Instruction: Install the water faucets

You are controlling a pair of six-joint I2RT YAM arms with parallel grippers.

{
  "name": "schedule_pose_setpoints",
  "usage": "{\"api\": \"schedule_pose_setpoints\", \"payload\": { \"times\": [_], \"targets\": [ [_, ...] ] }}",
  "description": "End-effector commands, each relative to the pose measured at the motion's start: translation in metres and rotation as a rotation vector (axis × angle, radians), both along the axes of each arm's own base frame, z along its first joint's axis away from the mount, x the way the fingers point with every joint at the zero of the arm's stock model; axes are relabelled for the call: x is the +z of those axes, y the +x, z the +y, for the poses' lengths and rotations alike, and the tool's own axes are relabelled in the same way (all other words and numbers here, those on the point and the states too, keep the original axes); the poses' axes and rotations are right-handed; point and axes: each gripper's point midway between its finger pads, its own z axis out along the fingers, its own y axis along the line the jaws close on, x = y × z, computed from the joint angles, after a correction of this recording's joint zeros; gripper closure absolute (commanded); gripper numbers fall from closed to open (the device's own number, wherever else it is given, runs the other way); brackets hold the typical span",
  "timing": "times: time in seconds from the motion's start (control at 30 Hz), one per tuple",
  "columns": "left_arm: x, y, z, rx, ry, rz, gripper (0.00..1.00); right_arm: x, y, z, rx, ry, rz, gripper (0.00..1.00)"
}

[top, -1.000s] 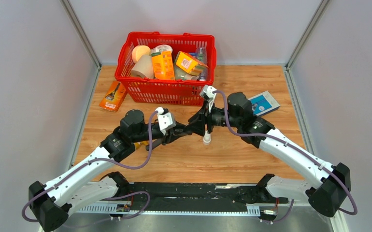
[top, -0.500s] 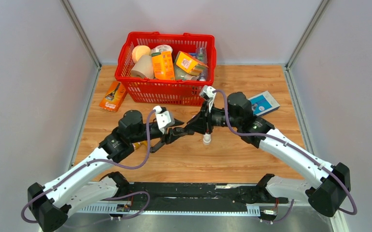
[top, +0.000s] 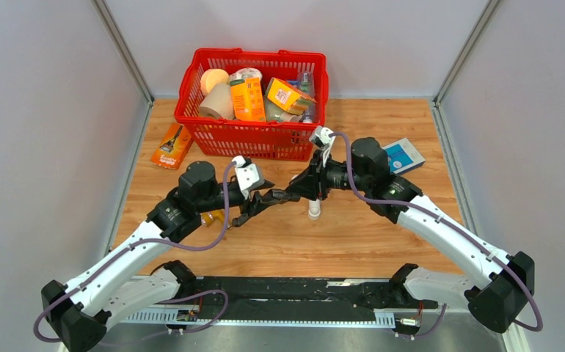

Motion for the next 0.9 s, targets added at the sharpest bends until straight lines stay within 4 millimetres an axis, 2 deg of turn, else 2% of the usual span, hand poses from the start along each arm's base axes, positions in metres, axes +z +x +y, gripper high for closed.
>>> {"api": "schedule_pose_setpoints", "payload": {
  "times": [0.0, 0.23, 0.43, 0.63, 0.87],
  "targets": [
    [0.011, -0.002, -0.008, -0.062, -0.006, -0.019, 0.46, 0.058, -0.007, 0.004, 0.038, 0.127, -0.088, 1.00],
    [0.009, 0.001, -0.021, -0.117, -0.011, -0.007, 0.46, 0.063, -0.009, 0.005, 0.056, 0.138, -0.078, 1.00],
    [0.024, -0.006, -0.031, -0.186, -0.077, -0.006, 0.45, 0.063, -0.010, 0.006, 0.058, 0.142, -0.069, 1.00],
    [0.016, -0.011, -0.037, -0.230, -0.077, 0.047, 0.45, 0.068, -0.013, 0.006, 0.068, 0.159, -0.061, 1.00],
    [0.017, -0.005, -0.041, -0.215, -0.095, 0.043, 0.47, 0.071, -0.015, 0.007, 0.079, 0.174, -0.053, 1.00]
  ]
}}
